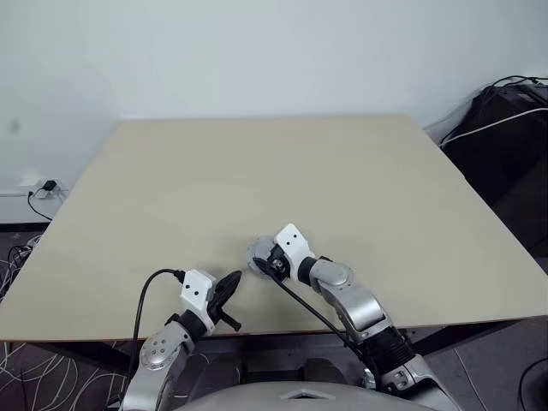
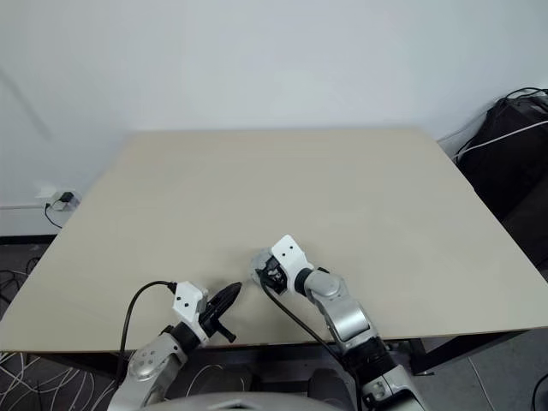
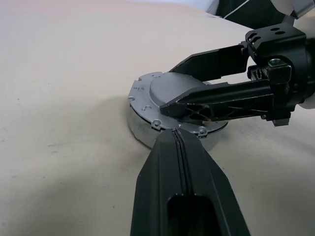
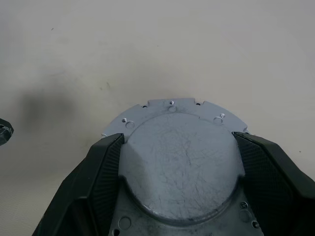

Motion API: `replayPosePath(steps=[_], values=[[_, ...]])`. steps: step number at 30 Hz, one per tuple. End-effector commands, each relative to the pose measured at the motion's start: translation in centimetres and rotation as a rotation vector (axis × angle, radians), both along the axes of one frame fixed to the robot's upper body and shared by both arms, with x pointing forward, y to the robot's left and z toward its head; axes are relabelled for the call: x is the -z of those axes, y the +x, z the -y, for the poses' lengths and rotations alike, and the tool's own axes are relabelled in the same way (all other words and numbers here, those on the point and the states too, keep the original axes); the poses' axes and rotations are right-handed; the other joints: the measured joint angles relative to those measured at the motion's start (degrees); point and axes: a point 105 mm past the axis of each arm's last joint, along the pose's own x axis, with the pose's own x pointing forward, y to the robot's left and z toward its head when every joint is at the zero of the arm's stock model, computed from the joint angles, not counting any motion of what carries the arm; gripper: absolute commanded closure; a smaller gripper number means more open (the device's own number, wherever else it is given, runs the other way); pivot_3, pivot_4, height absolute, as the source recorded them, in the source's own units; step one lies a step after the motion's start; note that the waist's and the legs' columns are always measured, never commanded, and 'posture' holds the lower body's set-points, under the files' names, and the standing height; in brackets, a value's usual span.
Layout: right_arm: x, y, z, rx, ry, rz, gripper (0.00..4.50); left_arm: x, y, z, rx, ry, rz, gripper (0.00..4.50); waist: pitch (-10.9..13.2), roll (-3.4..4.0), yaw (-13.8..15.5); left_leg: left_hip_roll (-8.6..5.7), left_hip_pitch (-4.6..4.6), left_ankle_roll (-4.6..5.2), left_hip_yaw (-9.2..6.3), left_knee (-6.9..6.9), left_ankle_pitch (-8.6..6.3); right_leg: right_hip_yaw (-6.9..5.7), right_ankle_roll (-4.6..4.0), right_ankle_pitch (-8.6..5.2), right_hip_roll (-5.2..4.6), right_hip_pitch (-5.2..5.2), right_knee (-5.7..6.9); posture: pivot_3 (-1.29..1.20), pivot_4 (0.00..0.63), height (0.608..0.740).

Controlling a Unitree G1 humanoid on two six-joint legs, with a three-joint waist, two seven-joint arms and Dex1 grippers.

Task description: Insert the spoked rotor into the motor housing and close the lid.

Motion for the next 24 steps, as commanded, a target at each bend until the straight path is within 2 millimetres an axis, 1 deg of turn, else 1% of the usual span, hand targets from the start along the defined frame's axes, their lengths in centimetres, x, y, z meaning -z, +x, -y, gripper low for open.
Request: replayPosePath(steps=[1,9,17,24], values=[[-0.1,0.1,0.1,-0.002,-0.029,0.007,1.31,-1.0,0.4,0.1,0.004,-0.015,0.049,4.50,0.0,0.00,0.0,0.00,0.00,0.00,0.00,0.00,0.00,0.00,0.00,0.00,0.00,0.00,0.00,0.00,0.000,0.740],[0.9,-0.2,0.6,-0.027,-0.083,-0.047,1.31,-0.9,0.4,0.2,0.004,-0.016,0.045,4.50,-0.1,0.03,0.0,-0.01,0.01,0.00,0.00,0.00,0.00,0.00,0.01,-0.01,-0.01,0.01,0.00,0.00,0.000,0.740],[1.8,0.0,1.8,0.024,-0.145,-0.093,1.31,-0.8,0.3,0.1,-0.002,-0.015,0.037,4.50,-0.2,0.09,0.2,-0.02,0.01,0.00,-0.01,0.01,0.00,-0.01,0.06,-0.07,-0.02,0.04,0.00,0.00,0.000,0.740],[1.7,-0.4,1.3,0.040,-0.077,-0.141,1.31,-0.6,0.3,0.0,-0.005,-0.015,0.036,4.50,-0.3,0.17,0.2,-0.03,0.01,0.01,-0.02,0.02,0.00,-0.01,0.17,-0.13,-0.04,0.04,-0.01,0.00,0.000,0.740]])
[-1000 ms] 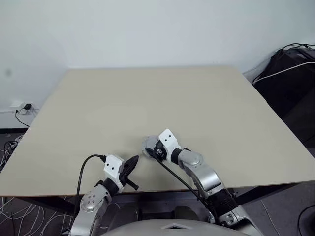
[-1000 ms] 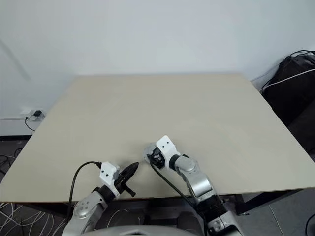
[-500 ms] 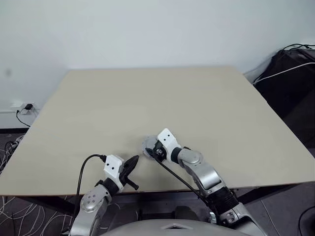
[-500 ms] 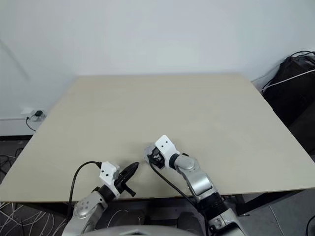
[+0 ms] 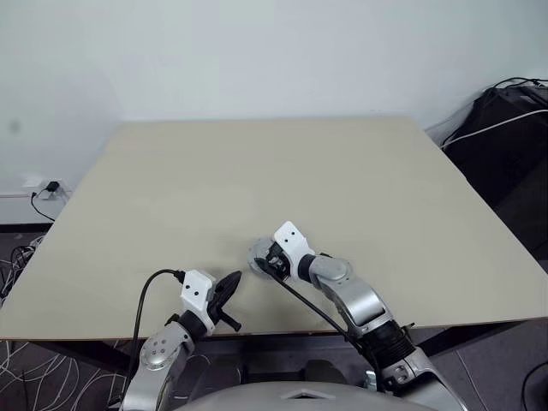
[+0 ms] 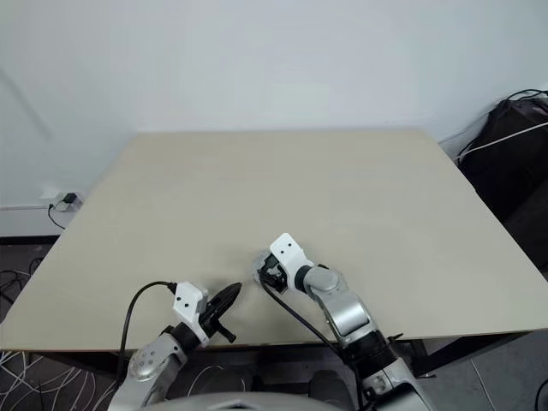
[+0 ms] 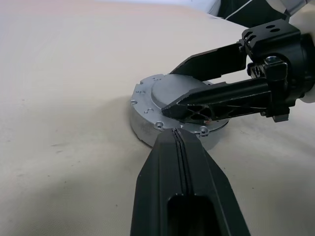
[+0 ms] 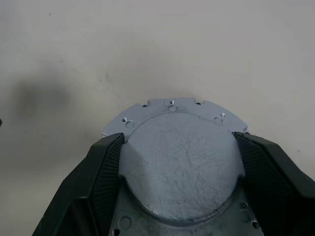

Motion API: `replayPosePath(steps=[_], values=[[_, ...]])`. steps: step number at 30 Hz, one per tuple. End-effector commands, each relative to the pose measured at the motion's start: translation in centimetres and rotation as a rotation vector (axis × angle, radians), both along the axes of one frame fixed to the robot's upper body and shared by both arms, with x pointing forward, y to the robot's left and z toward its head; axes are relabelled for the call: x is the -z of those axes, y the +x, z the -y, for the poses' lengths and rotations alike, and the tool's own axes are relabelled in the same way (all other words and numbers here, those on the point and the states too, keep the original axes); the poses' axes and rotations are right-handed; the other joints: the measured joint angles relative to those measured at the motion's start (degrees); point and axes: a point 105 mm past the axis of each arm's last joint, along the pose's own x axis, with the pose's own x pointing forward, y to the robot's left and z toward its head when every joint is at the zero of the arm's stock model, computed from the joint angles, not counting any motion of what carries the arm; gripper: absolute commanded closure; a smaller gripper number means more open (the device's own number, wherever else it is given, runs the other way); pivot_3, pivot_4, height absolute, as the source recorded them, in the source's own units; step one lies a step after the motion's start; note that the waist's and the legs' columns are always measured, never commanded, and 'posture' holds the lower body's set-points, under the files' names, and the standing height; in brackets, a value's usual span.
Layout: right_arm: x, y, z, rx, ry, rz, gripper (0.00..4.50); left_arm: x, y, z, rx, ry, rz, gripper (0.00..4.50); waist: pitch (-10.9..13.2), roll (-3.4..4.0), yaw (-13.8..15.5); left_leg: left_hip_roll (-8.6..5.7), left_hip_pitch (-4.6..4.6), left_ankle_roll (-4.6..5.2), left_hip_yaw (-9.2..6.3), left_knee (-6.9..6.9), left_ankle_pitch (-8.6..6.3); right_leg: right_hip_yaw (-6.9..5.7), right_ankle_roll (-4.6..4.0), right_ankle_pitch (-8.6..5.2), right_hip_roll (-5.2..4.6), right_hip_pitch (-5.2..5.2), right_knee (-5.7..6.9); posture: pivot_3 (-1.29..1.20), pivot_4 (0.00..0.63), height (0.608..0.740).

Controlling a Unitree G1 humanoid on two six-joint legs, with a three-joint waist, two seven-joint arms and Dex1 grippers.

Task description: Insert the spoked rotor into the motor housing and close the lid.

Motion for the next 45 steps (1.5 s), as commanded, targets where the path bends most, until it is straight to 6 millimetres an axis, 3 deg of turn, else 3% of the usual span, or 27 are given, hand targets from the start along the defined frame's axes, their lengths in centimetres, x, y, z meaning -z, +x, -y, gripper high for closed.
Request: replayPosePath(steps=[1,6,13,22,33,40,45], values=[[1.6,-0.6,1.2,0.032,-0.041,-0.073,1.31,-0.7,0.3,0.0,-0.003,-0.014,0.038,4.50,0.0,0.01,0.0,0.00,0.00,0.00,0.00,0.00,0.00,0.00,0.00,0.00,0.00,0.00,0.00,0.00,0.000,0.740],[1.8,-0.7,1.2,0.043,-0.048,-0.071,1.31,-0.9,1.2,-0.3,-0.056,-0.020,0.025,4.50,0.0,0.02,0.1,-0.01,-0.01,0.00,0.00,-0.01,0.00,0.00,0.00,0.00,-0.02,0.00,-0.02,0.00,0.000,0.740],[2.6,-1.3,1.3,0.051,-0.050,-0.032,1.31,-2.4,4.7,-1.9,-0.209,-0.035,0.044,4.50,-0.2,-0.04,0.3,-0.02,0.00,0.00,-0.06,0.00,0.00,-0.05,0.14,0.01,0.01,0.02,0.00,0.00,0.000,0.740],[3.5,-1.8,1.7,0.050,-0.090,-0.027,1.31,-2.4,8.1,-2.0,-0.181,-0.015,-0.091,4.50,-0.5,-0.13,0.4,-0.11,0.11,0.00,-0.07,-0.01,0.00,-0.05,0.23,0.16,0.00,0.13,-0.02,0.00,0.000,0.740],[2.5,-1.5,1.1,0.036,-0.075,0.005,1.31,-4.1,8.6,1.3,0.156,-0.261,-0.379,4.50,-0.4,-0.15,0.1,-0.12,0.18,0.00,-0.19,-0.05,0.00,-0.11,0.24,0.13,0.02,0.21,-0.02,0.00,0.000,0.740],[2.0,-1.4,0.9,0.032,-0.066,0.021,1.31,-3.1,9.9,1.6,0.119,-0.212,-0.494,4.50,-0.4,-0.20,-0.1,-0.15,0.18,-0.01,-0.23,-0.07,0.00,-0.10,0.15,0.19,0.02,0.22,-0.04,0.00,0.000,0.740],[2.0,-1.4,0.9,0.033,-0.066,0.026,1.31,-1.8,9.4,2.3,0.117,-0.145,-0.566,4.50,-0.4,-0.24,-0.1,-0.16,0.18,-0.03,-0.25,-0.10,0.00,-0.09,0.11,0.21,0.01,0.21,-0.06,0.00,0.000,0.740]])
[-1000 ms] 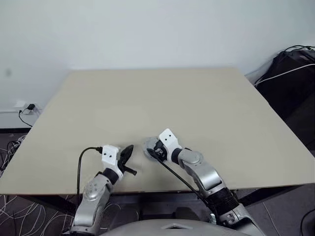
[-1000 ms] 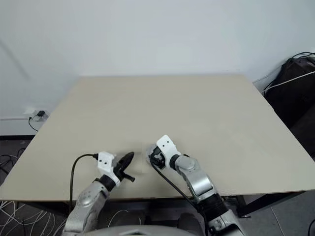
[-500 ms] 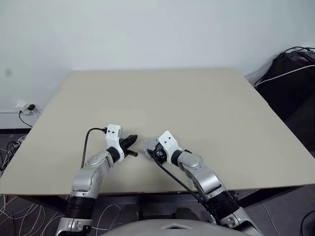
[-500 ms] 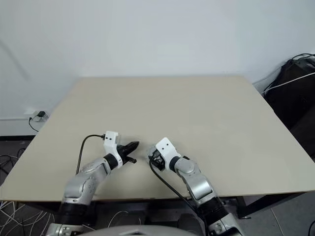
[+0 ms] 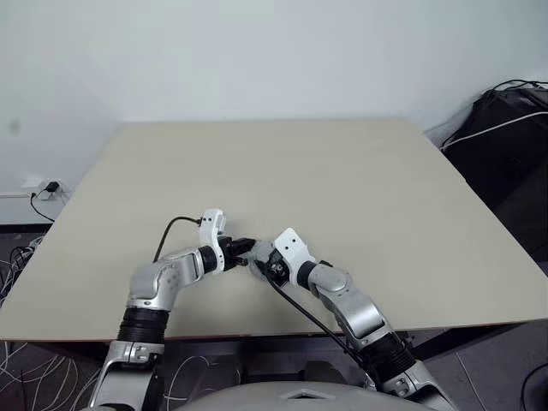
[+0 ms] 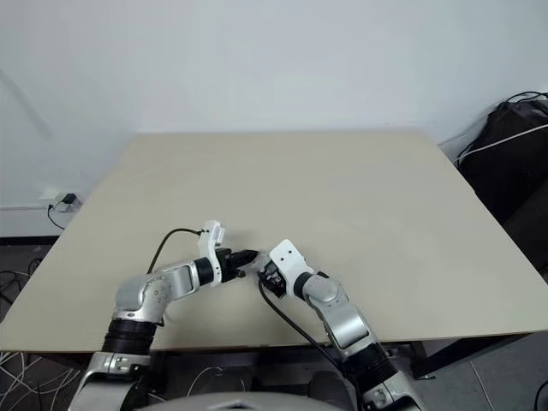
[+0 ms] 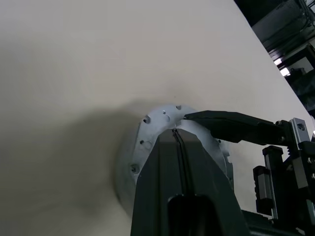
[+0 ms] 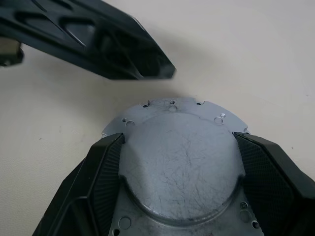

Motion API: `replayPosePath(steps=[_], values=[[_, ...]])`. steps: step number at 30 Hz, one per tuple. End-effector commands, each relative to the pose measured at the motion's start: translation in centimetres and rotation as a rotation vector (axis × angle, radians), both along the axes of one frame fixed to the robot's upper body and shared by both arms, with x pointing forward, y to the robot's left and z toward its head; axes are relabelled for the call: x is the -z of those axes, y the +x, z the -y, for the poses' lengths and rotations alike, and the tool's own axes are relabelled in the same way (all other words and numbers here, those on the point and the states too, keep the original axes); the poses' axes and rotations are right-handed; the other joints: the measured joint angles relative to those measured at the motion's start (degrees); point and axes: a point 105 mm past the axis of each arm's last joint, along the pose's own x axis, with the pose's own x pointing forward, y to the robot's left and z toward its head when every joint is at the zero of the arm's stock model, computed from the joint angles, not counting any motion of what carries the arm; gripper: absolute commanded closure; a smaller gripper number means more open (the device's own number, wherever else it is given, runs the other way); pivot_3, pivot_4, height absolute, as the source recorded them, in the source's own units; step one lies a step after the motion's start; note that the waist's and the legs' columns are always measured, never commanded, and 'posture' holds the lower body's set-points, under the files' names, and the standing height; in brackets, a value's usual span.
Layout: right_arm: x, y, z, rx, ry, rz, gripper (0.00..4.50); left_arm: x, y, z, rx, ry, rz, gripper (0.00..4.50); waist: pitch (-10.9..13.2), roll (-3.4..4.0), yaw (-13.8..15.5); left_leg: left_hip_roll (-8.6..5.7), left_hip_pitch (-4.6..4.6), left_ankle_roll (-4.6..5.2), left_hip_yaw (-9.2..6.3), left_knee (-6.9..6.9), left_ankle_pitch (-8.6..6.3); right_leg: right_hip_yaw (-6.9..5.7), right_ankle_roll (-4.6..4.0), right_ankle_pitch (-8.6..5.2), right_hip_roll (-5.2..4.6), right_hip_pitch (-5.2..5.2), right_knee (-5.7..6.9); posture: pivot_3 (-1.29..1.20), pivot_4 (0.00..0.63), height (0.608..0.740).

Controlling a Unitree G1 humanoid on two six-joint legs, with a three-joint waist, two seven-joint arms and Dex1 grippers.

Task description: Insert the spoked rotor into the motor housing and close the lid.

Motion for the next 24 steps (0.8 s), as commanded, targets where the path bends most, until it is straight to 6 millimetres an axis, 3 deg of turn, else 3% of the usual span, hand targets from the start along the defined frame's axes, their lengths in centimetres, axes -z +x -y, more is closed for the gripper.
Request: replayPosePath(steps=[1,6,14,15,17,24], values=[[1.5,-0.5,1.0,0.016,-0.060,-0.046,1.31,0.4,0.1,0.5,0.022,0.070,-0.023,4.50,0.0,0.00,0.0,0.00,0.00,-0.01,-0.01,-0.01,0.00,0.00,-0.01,0.01,0.00,0.00,0.00,0.00,0.000,0.740],[1.3,-0.5,1.0,0.011,-0.063,-0.041,1.31,2.1,-0.8,0.9,0.049,0.157,-0.087,4.50,0.0,-0.02,0.1,-0.02,0.00,-0.01,-0.03,-0.01,0.00,0.00,-0.01,0.00,-0.01,0.02,-0.01,0.00,0.000,0.740],[0.3,-0.6,0.4,-0.013,0.002,-0.038,1.31,2.4,-1.2,1.3,0.060,0.150,-0.113,4.50,-0.1,-0.02,0.5,-0.04,0.08,-0.01,-0.03,-0.01,0.00,0.00,0.15,-0.09,-0.05,0.12,-0.02,0.00,0.000,0.740],[-0.1,-0.6,0.2,-0.018,0.022,-0.036,0.60,2.4,-1.3,1.3,0.061,0.149,-0.113,4.50,-0.1,-0.02,0.5,-0.04,0.08,-0.01,-0.03,-0.01,0.00,0.00,0.15,-0.09,-0.05,0.12,-0.03,0.00,0.000,0.740],[-0.8,-0.7,-0.1,-0.029,0.049,-0.030,0.05,2.4,-1.3,1.3,0.062,0.150,-0.114,4.50,-0.1,-0.05,0.5,-0.04,0.08,-0.01,-0.03,-0.03,0.00,0.00,0.12,-0.09,-0.05,0.11,-0.05,0.00,0.000,0.740],[-3.3,-1.2,1.6,0.000,0.082,0.027,0.02,2.1,-1.3,1.7,0.060,0.123,-0.105,4.50,0.0,-0.08,0.7,-0.04,0.06,-0.02,-0.07,-0.05,0.00,-0.01,0.25,-0.19,-0.07,0.09,-0.05,0.00,0.000,0.740]])
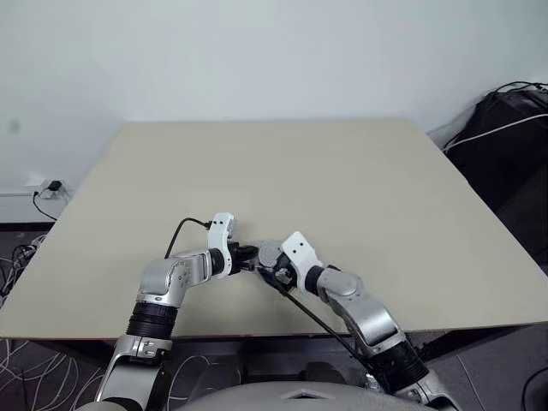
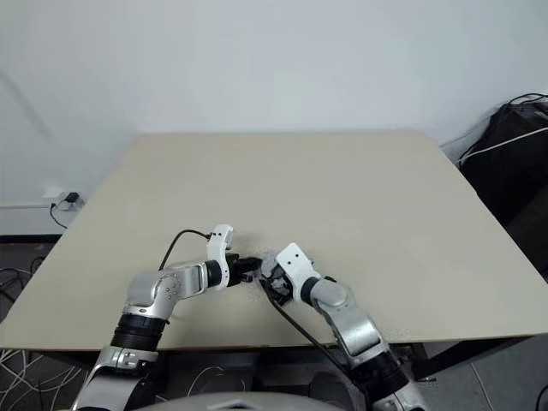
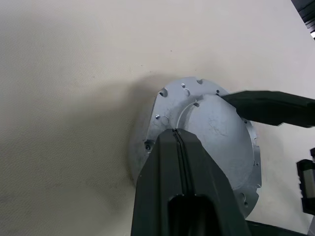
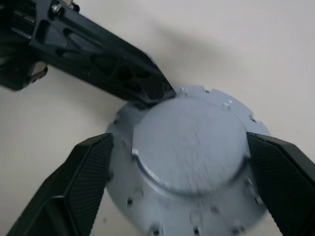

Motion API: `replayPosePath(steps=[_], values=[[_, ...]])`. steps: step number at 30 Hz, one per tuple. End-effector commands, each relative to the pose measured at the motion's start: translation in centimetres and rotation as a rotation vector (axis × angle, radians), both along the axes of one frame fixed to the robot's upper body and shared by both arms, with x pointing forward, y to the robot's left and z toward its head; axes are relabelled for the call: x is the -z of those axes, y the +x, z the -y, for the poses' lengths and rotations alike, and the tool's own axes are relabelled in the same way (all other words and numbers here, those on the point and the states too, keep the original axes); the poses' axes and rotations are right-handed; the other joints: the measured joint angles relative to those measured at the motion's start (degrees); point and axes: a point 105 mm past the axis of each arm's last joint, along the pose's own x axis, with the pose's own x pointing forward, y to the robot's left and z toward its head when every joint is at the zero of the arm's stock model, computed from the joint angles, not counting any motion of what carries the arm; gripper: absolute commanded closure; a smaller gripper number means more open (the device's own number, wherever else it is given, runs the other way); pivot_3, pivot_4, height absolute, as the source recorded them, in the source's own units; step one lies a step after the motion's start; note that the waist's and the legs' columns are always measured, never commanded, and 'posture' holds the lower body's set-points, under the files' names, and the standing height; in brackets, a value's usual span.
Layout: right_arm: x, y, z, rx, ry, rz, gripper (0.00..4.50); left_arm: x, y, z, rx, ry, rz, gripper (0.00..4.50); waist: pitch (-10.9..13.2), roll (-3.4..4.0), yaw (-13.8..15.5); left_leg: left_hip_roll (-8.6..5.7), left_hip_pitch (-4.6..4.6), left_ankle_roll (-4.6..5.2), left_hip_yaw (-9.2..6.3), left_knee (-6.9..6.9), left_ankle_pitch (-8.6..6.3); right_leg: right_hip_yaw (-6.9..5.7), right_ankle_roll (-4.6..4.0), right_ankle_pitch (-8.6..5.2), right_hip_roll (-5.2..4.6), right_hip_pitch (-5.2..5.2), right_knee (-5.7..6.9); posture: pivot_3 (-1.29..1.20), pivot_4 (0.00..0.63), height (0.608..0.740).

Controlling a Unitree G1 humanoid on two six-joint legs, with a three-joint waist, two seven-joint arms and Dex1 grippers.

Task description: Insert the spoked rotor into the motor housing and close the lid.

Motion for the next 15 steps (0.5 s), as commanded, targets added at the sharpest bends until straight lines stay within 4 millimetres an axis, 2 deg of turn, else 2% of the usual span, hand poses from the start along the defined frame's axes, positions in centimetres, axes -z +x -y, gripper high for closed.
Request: replayPosePath(steps=[1,6,9,12,15], values=[[-3.1,0.2,1.3,0.032,0.048,0.086,0.02,0.7,-0.9,0.9,0.035,-0.001,-0.044,4.50,0.0,-0.03,0.2,0.00,-0.02,0.00,0.00,0.00,0.00,-0.01,-0.01,-0.01,-0.01,-0.02,-0.01,0.00,0.000,0.740],[-4.0,-0.1,3.9,0.145,0.090,0.075,0.02,0.6,-1.0,1.0,0.042,-0.005,-0.041,4.50,0.1,-0.13,0.3,0.00,-0.15,0.00,-0.01,0.02,0.00,-0.01,0.03,-0.01,-0.03,-0.13,-0.01,0.00,0.000,0.740],[-4.2,-0.3,4.6,0.214,0.160,0.030,0.02,0.5,-1.0,1.1,0.047,-0.008,-0.038,4.50,0.1,-0.14,0.5,0.00,-0.21,0.00,-0.02,0.01,0.00,-0.02,0.02,-0.02,-0.03,-0.20,-0.01,0.00,0.000,0.740],[-3.1,0.1,4.9,0.420,0.382,-0.160,0.02,0.4,-1.0,1.3,0.057,-0.017,-0.032,4.50,0.1,-0.16,0.7,0.01,-0.23,0.00,-0.02,0.00,0.00,-0.01,0.01,-0.02,-0.03,-0.24,0.01,0.00,0.000,0.740],[-3.5,0.4,4.0,0.499,0.596,-0.296,0.02,0.3,-1.0,1.3,0.062,-0.021,-0.030,4.50,0.1,-0.09,0.8,0.03,-0.27,-0.01,-0.07,-0.05,0.00,0.00,-0.19,0.07,-0.01,-0.31,0.02,0.00,0.000,0.740]])
